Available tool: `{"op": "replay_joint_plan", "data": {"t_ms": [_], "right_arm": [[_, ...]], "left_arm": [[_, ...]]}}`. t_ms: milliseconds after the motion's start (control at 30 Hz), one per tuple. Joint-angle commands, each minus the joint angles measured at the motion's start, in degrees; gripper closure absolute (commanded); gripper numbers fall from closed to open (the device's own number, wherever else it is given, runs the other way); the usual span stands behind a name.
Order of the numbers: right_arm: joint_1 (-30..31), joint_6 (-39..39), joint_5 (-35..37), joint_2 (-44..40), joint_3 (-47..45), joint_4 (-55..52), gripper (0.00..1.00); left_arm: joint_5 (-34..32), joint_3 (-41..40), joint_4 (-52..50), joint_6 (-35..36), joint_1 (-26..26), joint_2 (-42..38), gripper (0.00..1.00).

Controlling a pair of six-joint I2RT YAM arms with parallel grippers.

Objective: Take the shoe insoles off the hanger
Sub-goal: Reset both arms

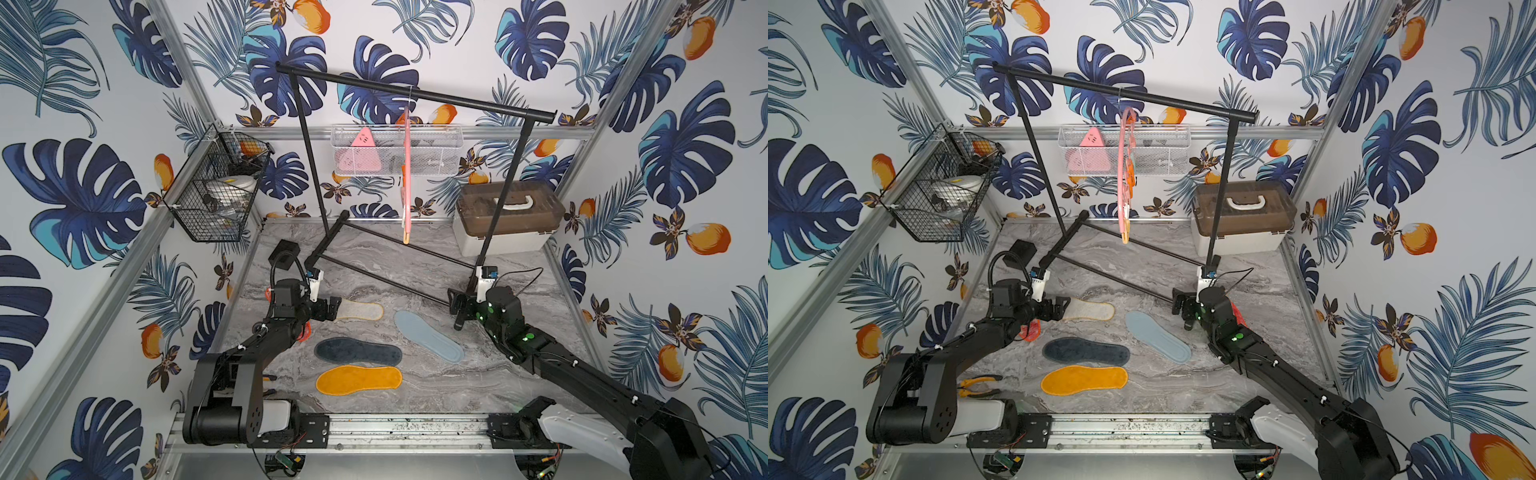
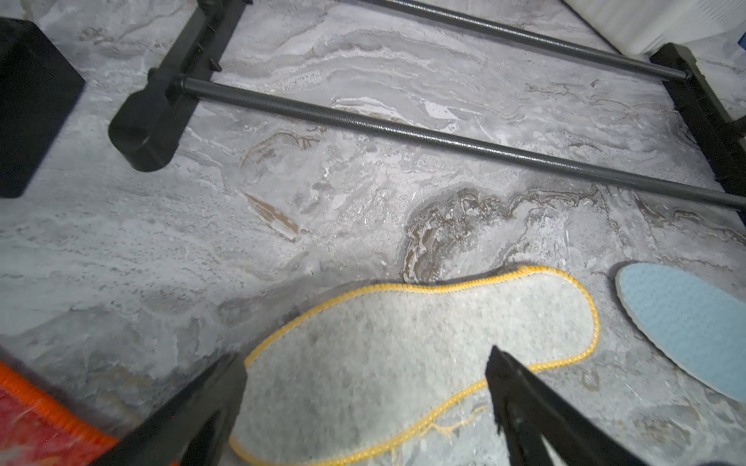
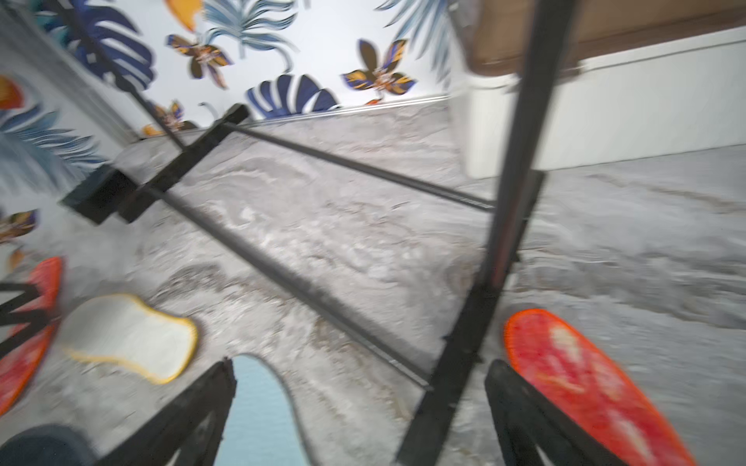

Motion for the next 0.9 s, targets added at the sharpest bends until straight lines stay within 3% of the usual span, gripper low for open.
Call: {"op": "replay_joint_plan", "data": {"t_ms": [0, 100, 200, 400, 433, 500, 767, 833, 867], "right_arm": [[-4.4, -6.8, 4.4, -0.2, -2.0, 3.5, 0.00], [-9.1, -12.6, 1.9, 0.8, -7.1, 14.1, 0.00], [-13.1, -14.1, 0.0, 4.8, -10.0, 22.4, 0.00], [-17.8, -14.6, -4.2, 15.8, -12.2, 37.3, 0.00], [-18.4, -14.6, -4.7, 17.6, -12.2, 38.9, 0.00], [-19.3, -14.6, -5.9, 21.5, -12.6, 43.1, 0.00], [-21.2, -16.2, -9.2, 36.5, -9.8, 53.5, 0.00], [-21.5, -14.9, -9.3, 34.4, -8.4, 46.0, 0.00], [-21.7, -15.5, -9.5, 35.6, -9.0, 50.0, 0.00]], "left_arm": [[-5.3, -4.0, 17.9, -1.6, -0.6, 1.2, 0.01], [-6.9, -6.2, 26.0, -0.6, -1.3, 4.0, 0.01], [-8.3, -5.9, 28.7, -2.2, -1.4, 6.8, 0.01], [-9.6, -9.7, 47.4, -3.8, -1.9, 18.1, 0.01], [-10.0, -8.9, 41.9, -2.5, -2.0, 15.9, 0.01], [-9.7, -9.1, 45.9, -3.4, -2.0, 17.5, 0.01], [-10.9, -9.8, 45.2, -0.7, -4.7, 16.8, 0.01], [-11.1, -9.9, 46.2, -0.8, -4.7, 17.3, 0.01], [-11.0, -9.9, 45.3, -0.6, -4.8, 17.0, 0.01]]}}
